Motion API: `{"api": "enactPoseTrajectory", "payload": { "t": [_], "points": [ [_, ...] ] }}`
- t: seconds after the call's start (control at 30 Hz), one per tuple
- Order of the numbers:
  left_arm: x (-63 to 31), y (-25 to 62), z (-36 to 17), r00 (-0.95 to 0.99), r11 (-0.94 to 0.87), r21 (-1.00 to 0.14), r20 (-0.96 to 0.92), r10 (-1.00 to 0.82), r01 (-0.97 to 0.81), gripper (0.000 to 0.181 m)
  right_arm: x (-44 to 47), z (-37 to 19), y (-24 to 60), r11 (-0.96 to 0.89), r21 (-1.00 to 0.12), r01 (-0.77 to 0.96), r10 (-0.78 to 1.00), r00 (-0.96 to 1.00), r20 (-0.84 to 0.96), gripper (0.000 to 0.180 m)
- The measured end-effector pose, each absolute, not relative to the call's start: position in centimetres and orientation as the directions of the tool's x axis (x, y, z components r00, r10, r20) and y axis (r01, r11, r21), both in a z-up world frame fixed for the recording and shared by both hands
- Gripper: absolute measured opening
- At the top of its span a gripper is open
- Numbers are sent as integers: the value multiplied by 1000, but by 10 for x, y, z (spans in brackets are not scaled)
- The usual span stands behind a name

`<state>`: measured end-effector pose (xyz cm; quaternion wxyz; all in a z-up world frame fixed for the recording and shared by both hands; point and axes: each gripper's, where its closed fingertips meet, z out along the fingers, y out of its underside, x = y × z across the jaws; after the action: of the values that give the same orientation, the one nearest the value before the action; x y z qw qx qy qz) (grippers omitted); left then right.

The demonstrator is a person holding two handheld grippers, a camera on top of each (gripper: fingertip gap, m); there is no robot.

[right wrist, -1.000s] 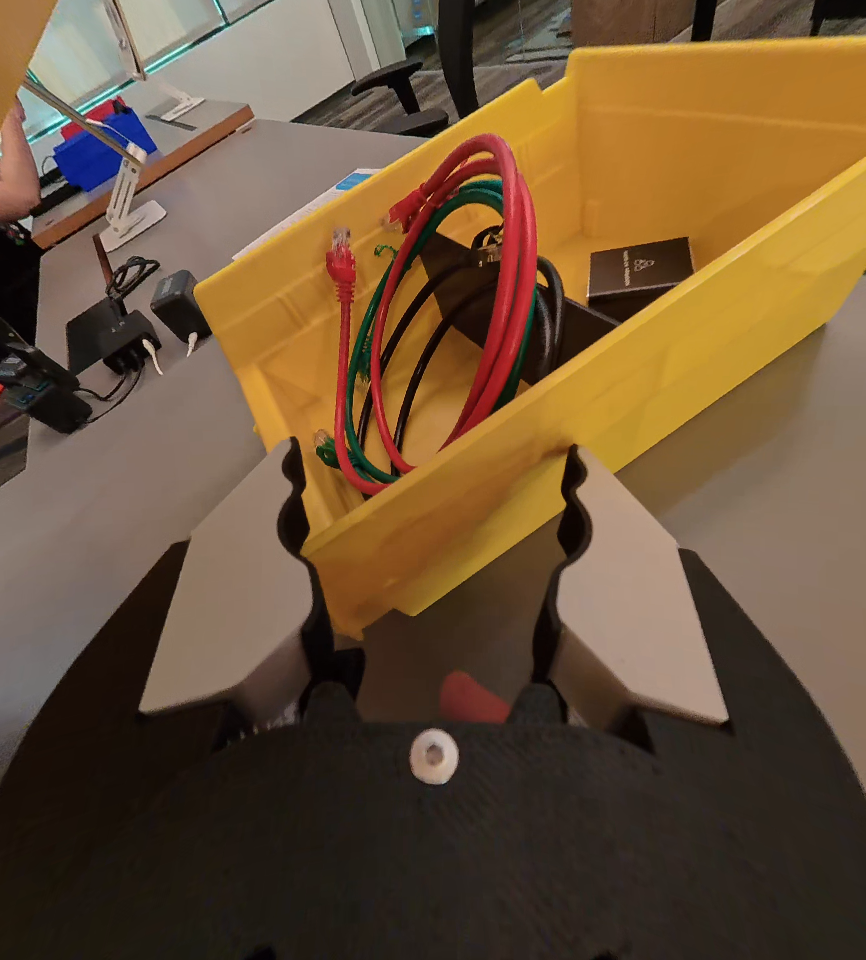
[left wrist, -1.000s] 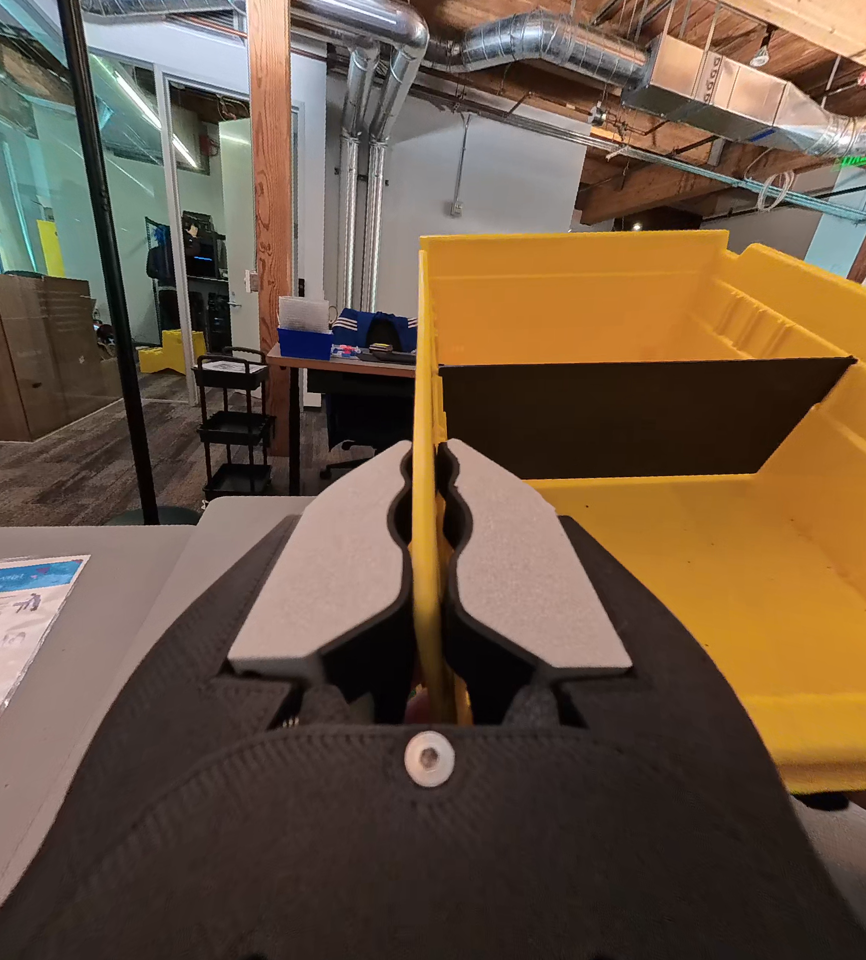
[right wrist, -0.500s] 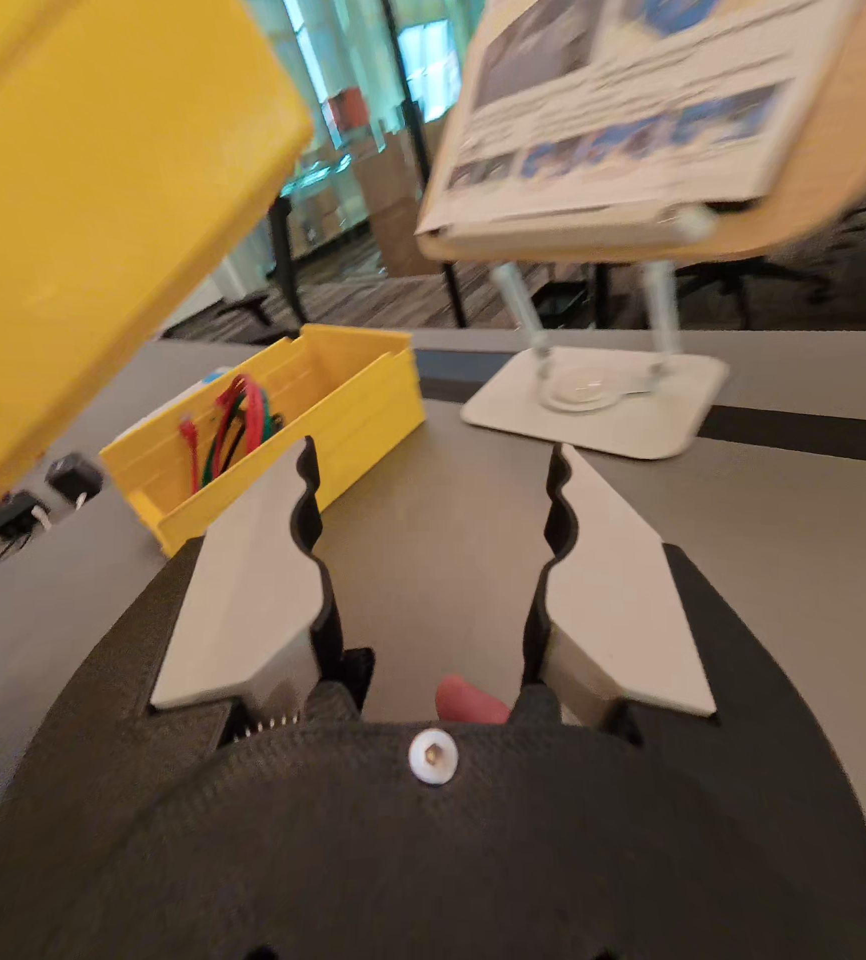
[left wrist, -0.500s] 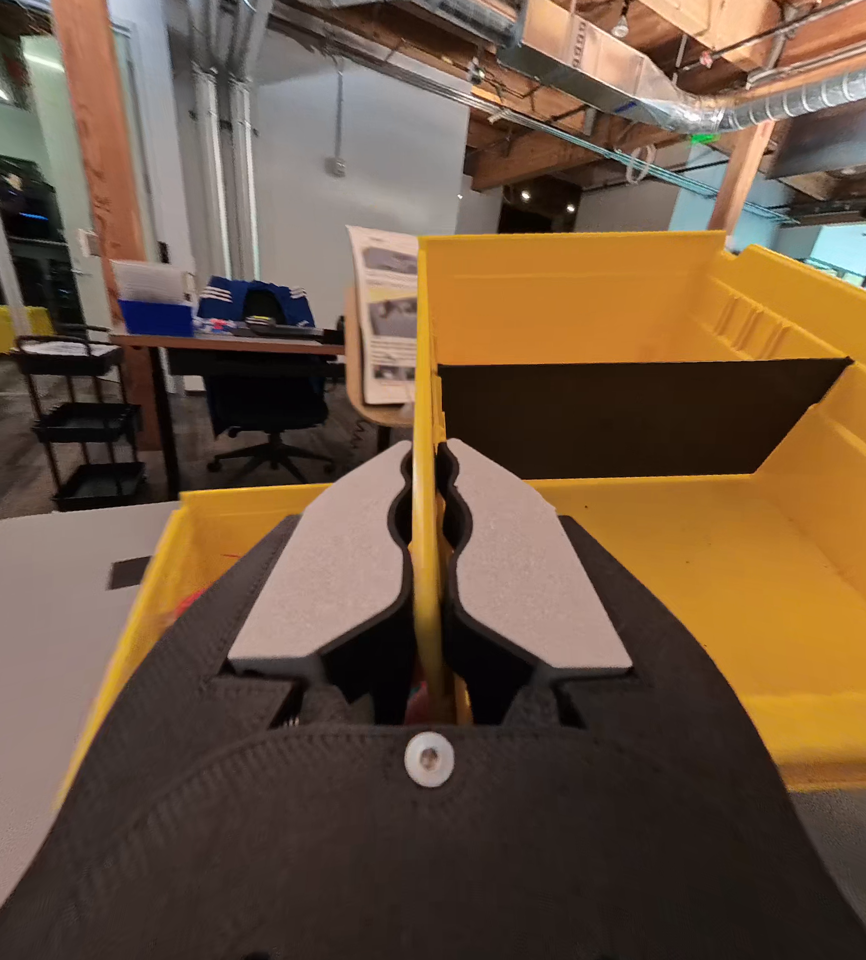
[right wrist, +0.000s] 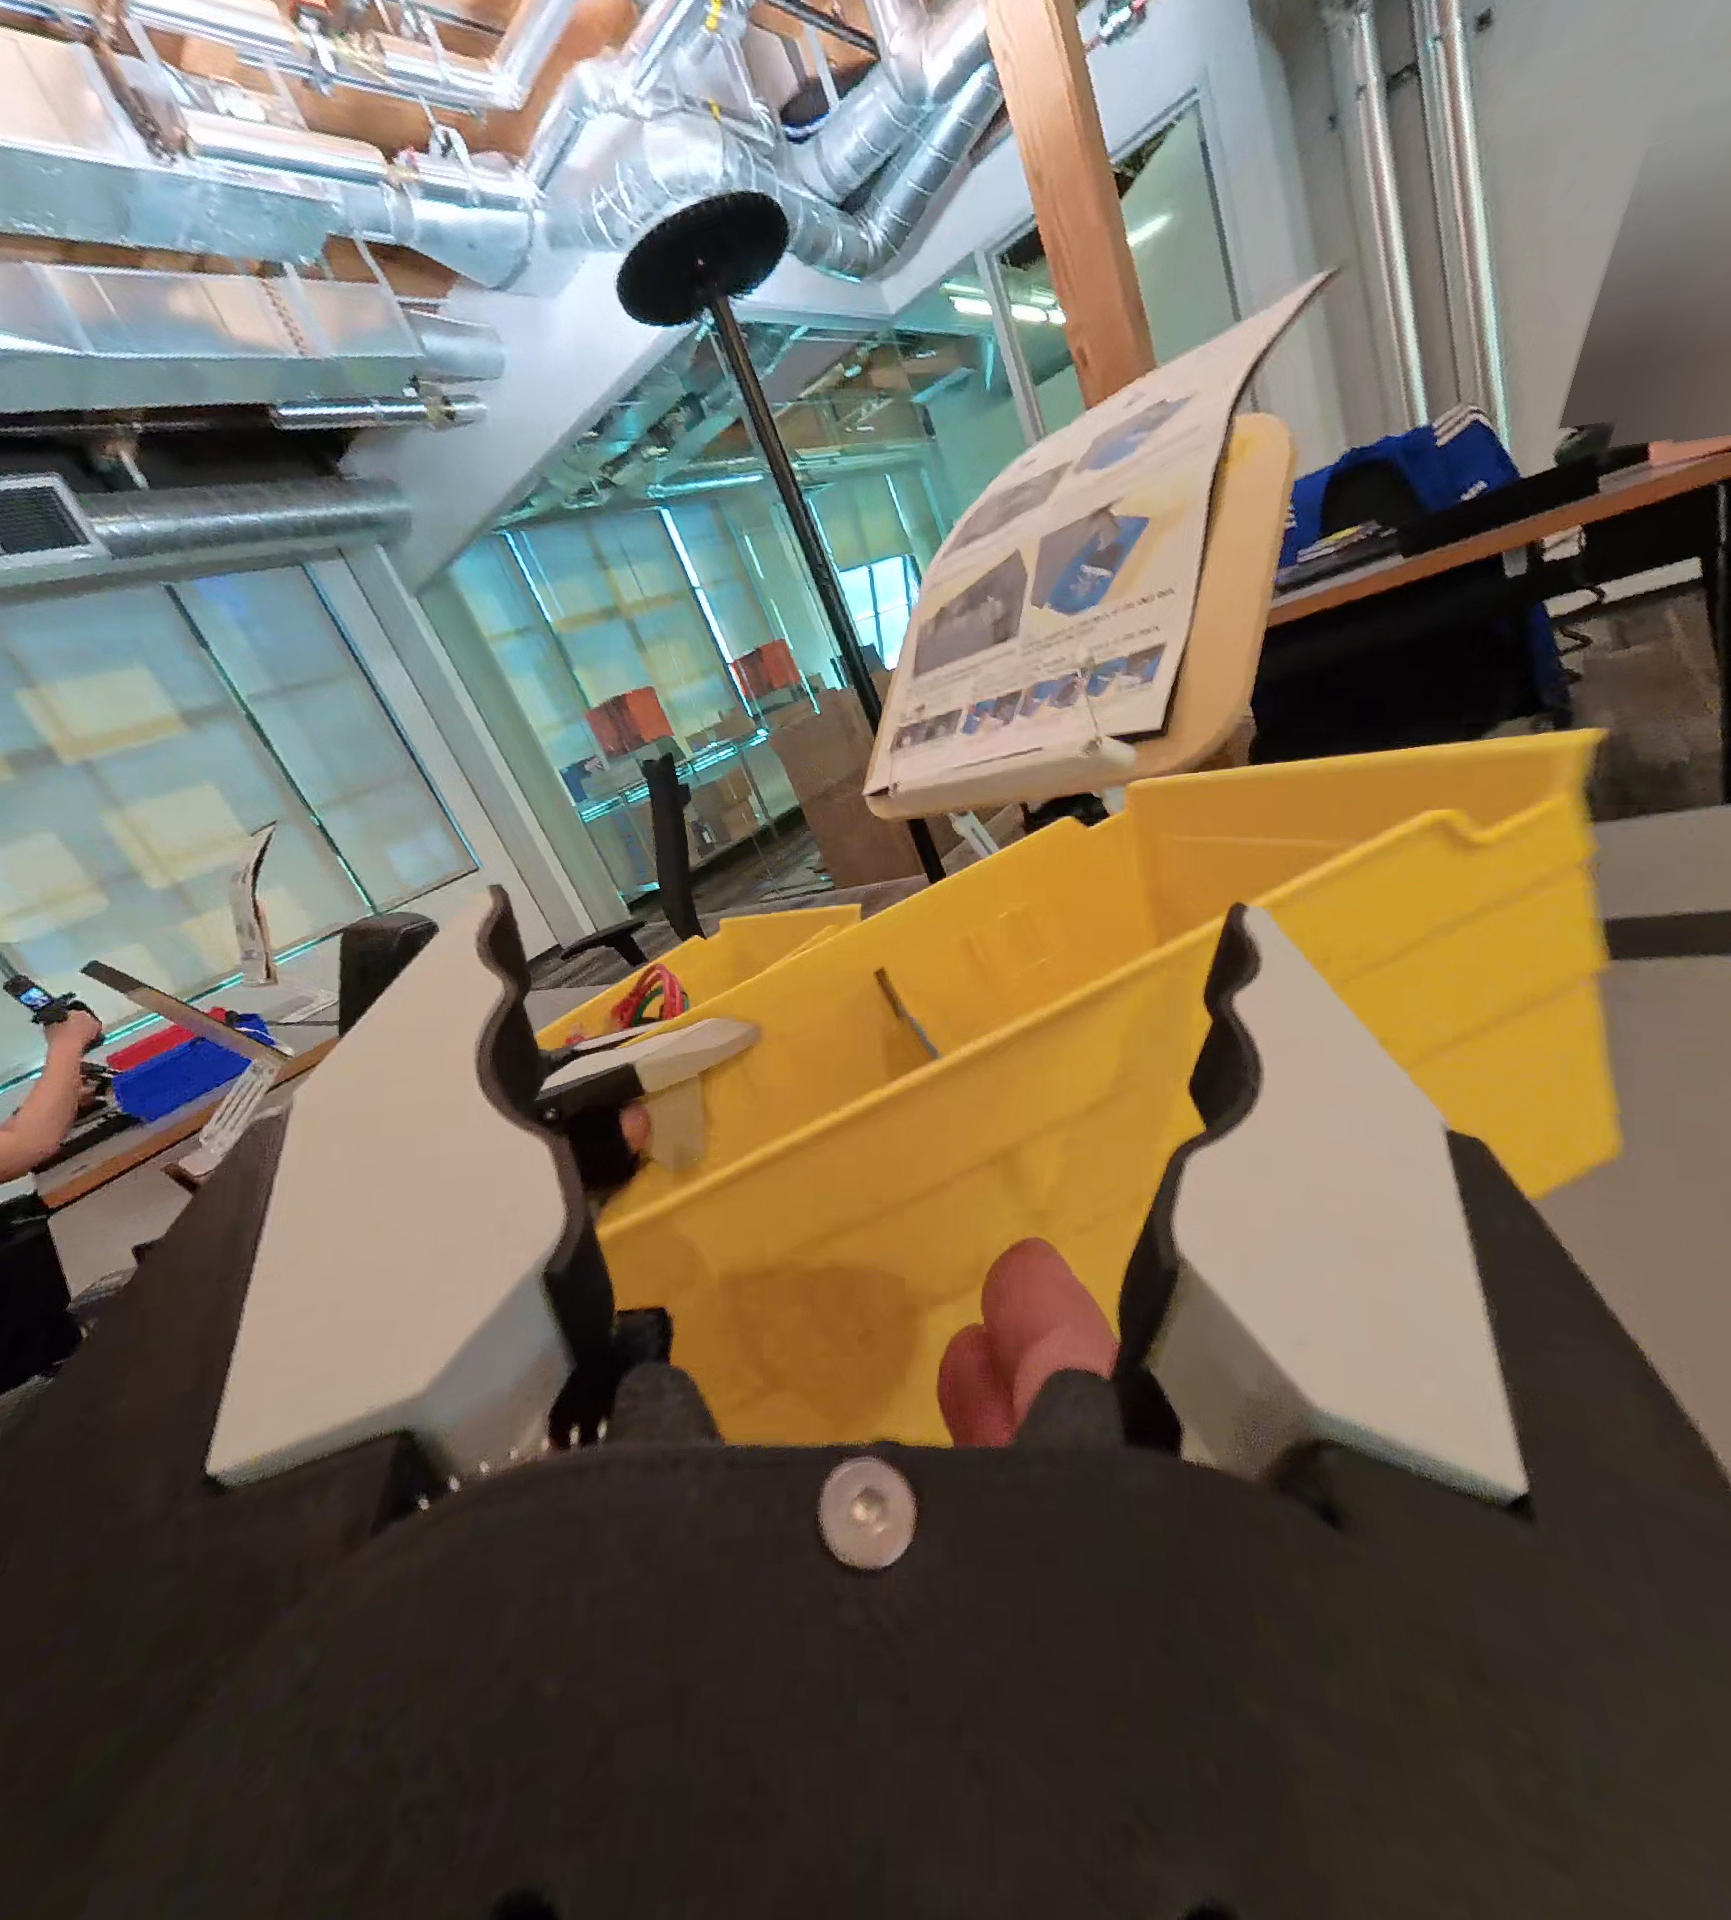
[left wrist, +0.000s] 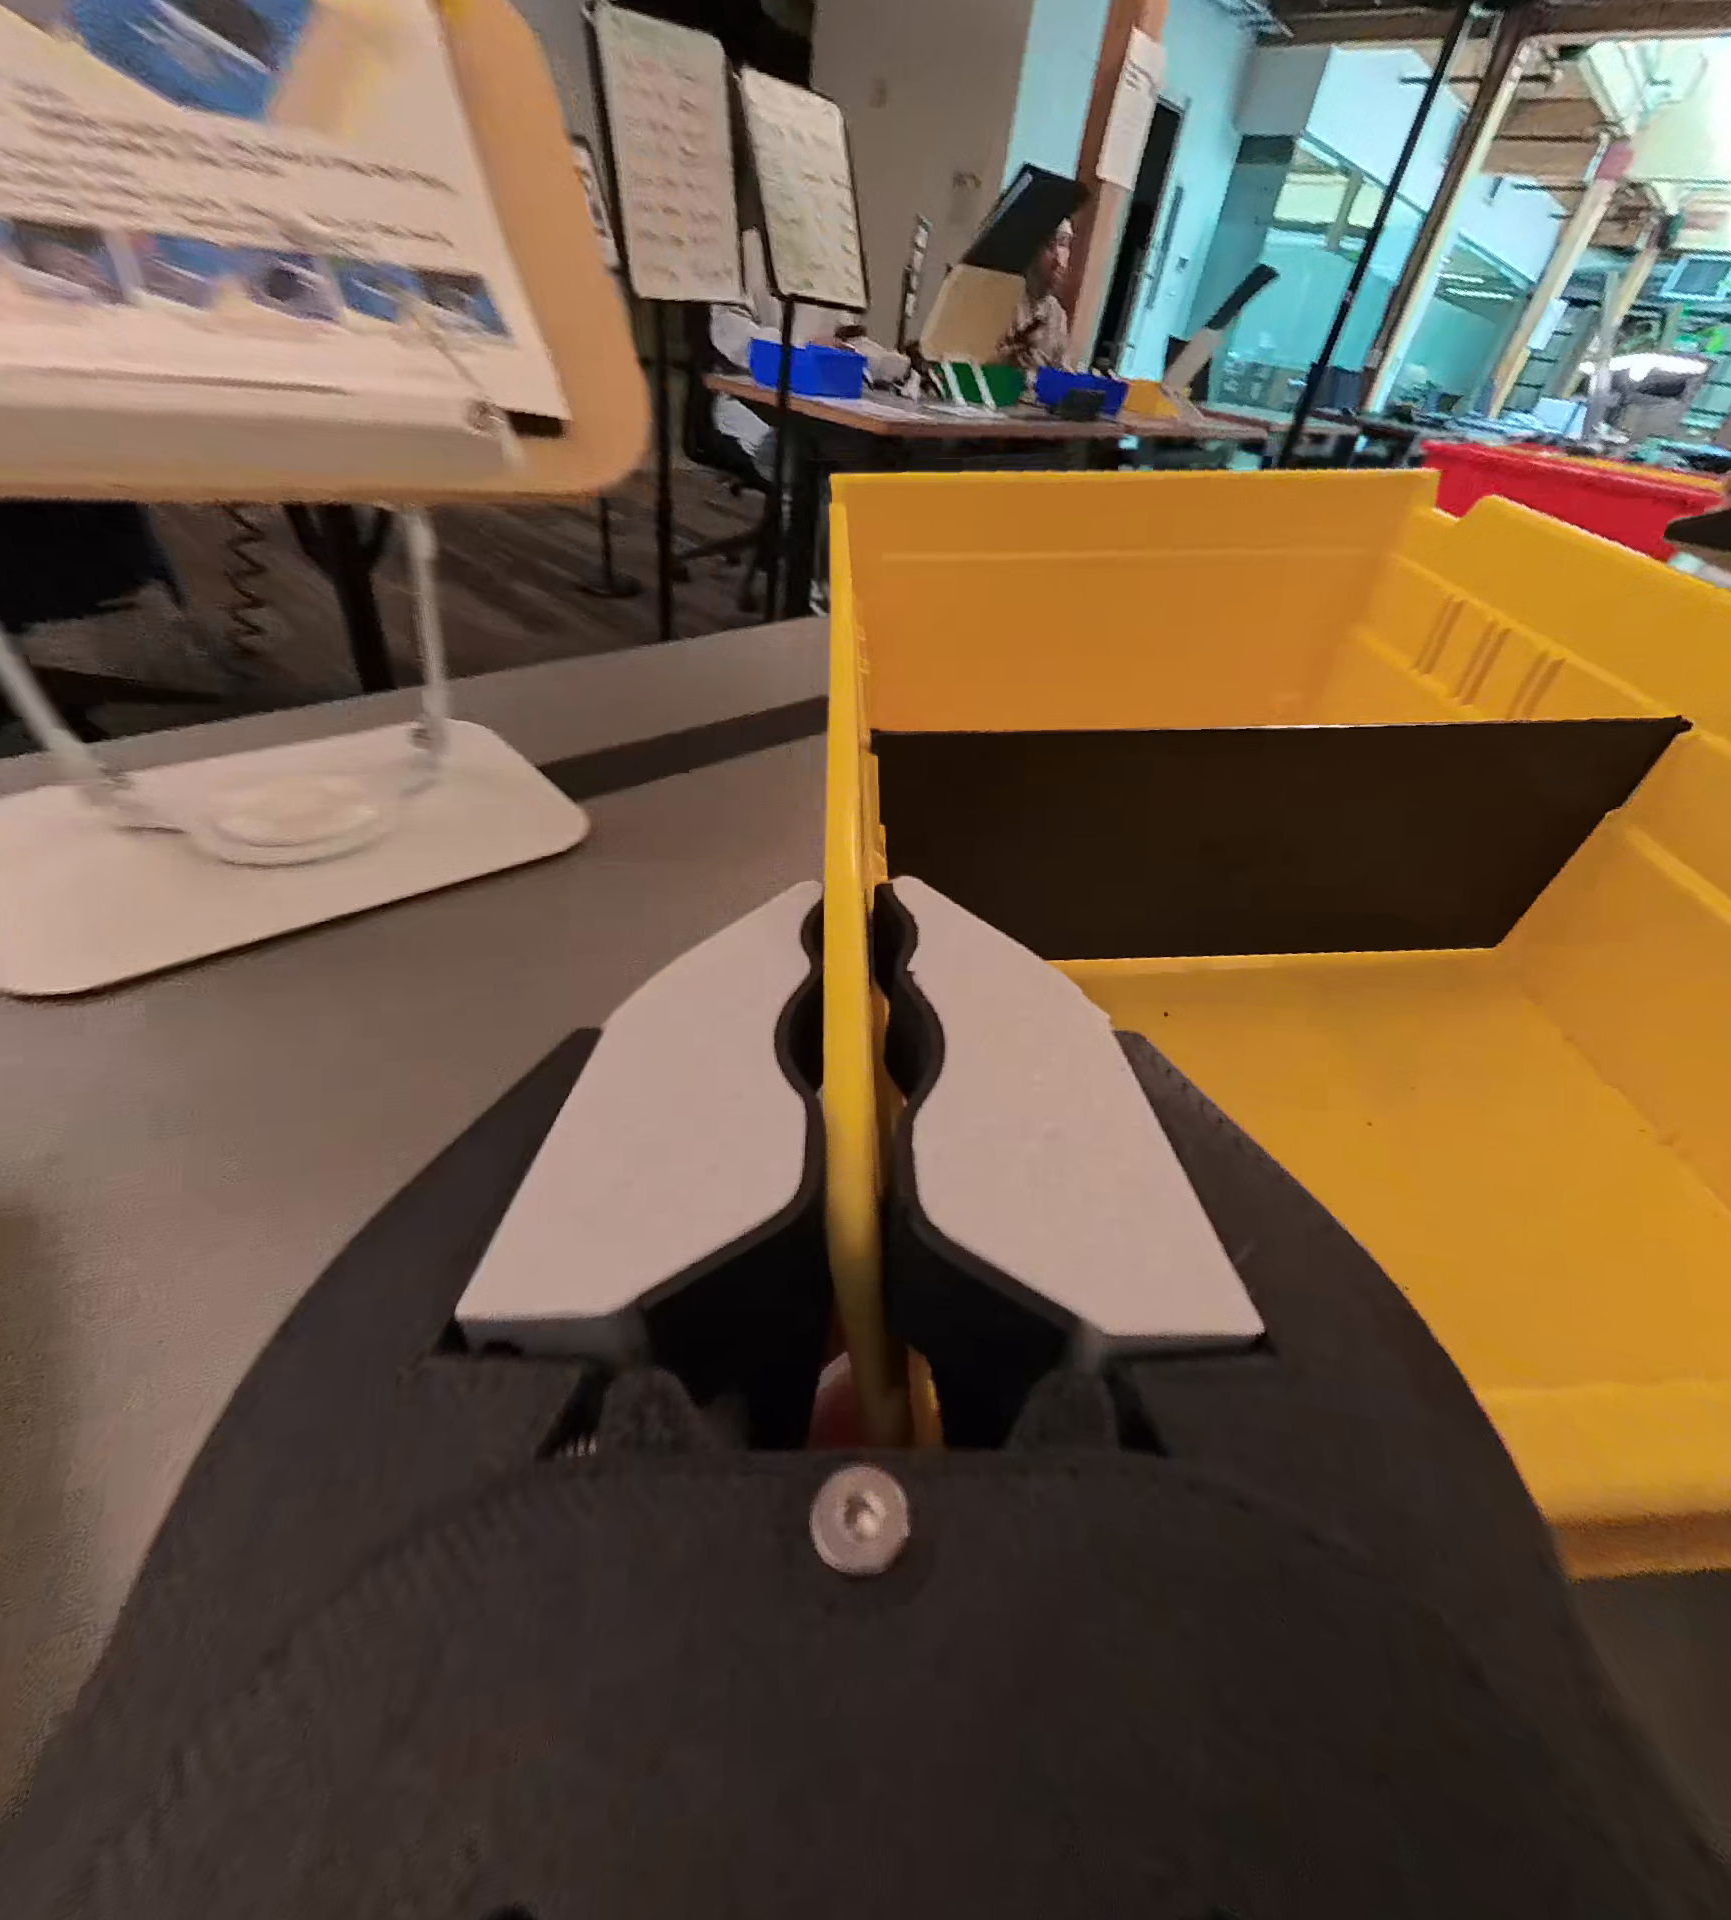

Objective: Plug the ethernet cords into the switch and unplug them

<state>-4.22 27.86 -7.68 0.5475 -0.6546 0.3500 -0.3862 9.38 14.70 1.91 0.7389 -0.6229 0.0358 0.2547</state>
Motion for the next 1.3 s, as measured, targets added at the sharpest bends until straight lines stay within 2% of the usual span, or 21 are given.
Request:
{"api": "enactPoseTrajectory", "payload": {
  "t": [0.23, 0.47, 0.83, 1.0, 1.17, 1.3],
  "points": [
    [31, 258, -112, 430, -180, -977, 116, -895, -112, 7, 145, -10, 141, 38, -896, -443, 226, 877, -424, 127],
    [67, 248, -128, 424, -195, -973, 125, -897, -125, 12, 178, -34, 148, -31, -931, -363, 171, 916, -363, 126],
    [133, 211, -125, 287, -305, -948, 270, -919, -87, 55, 247, -72, 178, -191, -952, -239, 92, 961, -260, 127],
    [167, 206, -125, 240, -393, -919, 375, -896, -31, 64, 294, -85, 202, -290, -945, -148, 60, 983, -173, 124],
    [200, 214, -120, 235, -453, -890, 450, -862, 42, 70, 330, -100, 229, -404, -915, -22, 120, 990, -76, 123],
    [226, 220, -117, 248, -470, -877, 479, -842, 98, 79, 365, -104, 257, -427, -902, 70, 153, 988, 4, 122]
  ]
}}
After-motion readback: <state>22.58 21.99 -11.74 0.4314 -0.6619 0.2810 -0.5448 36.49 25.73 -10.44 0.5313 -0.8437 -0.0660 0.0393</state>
